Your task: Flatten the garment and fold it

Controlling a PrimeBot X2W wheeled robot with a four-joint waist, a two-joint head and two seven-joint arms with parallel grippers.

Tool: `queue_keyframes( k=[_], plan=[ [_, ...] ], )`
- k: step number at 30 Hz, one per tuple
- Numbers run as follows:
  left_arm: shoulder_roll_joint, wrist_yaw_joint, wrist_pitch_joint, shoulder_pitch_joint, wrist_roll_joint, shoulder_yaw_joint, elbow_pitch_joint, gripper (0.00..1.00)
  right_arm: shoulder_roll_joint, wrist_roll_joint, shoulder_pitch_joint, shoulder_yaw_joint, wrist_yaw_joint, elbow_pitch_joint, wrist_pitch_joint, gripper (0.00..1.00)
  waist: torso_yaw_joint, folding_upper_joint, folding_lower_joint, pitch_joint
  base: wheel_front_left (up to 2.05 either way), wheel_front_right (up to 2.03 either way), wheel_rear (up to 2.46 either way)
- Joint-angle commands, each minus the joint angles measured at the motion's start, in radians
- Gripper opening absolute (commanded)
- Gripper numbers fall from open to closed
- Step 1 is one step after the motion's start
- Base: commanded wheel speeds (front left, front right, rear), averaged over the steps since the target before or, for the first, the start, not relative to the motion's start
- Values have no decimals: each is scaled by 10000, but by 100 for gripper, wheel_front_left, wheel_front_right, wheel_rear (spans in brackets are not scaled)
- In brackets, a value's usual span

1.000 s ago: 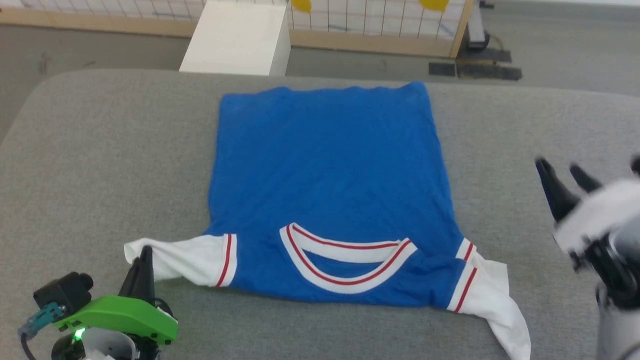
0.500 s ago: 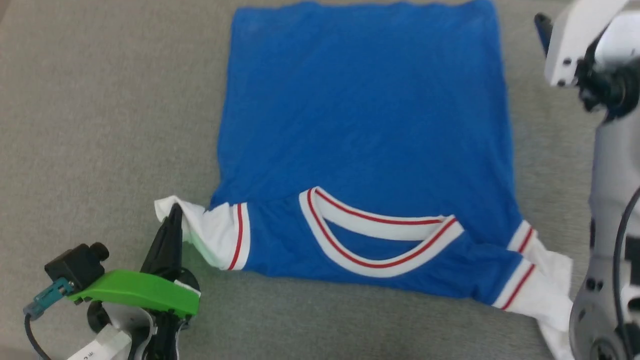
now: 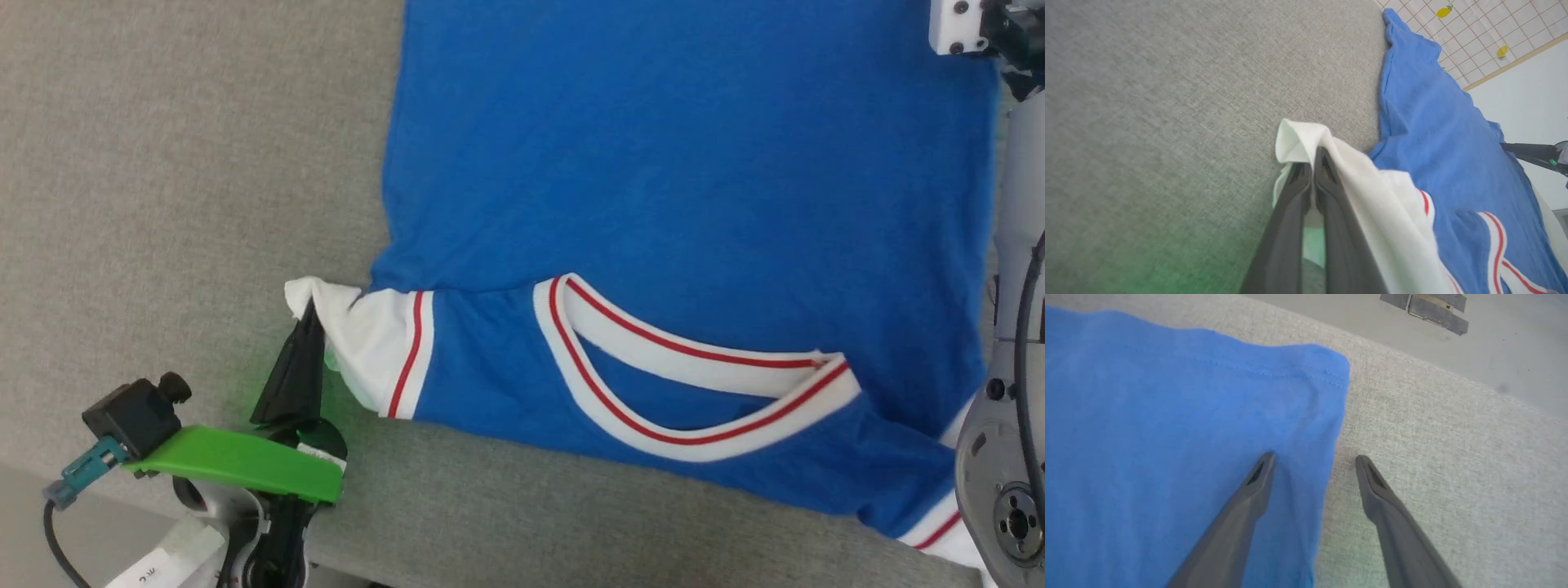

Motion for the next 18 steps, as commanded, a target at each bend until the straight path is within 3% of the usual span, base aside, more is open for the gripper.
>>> queue_keyframes(
  k=[1,4,5,7,14,18],
  plan=[
    [-74,-72,-48,-107,-116,-4,100,0,4,-31,-15,6,-13,105,-32,100,366,-1,-2,420,0,0,0],
    [-96,-136,-92,-122,-112,-43,270,0,13,45,36,75,-13,383,88,100,289,-1,-2,402,0,0,0],
    [-88,-150,-98,-134,-95,-57,319,0,-3,67,41,50,-13,455,180,40,253,-1,-2,371,0,0,0],
    [-47,-168,-148,-177,-35,-55,406,0,-115,256,-43,145,-13,535,260,0,74,-1,-2,135,0,0,0],
    [219,32,-158,-12,207,26,500,0,-345,1732,-109,530,-13,97,-987,0,-521,-1,-2,-1051,0,0,0],
    [338,274,-103,239,340,37,476,0,-1069,3028,896,1400,-13,-805,-1353,0,-1006,-1,-2,-2025,0,0,0]
  ],
)
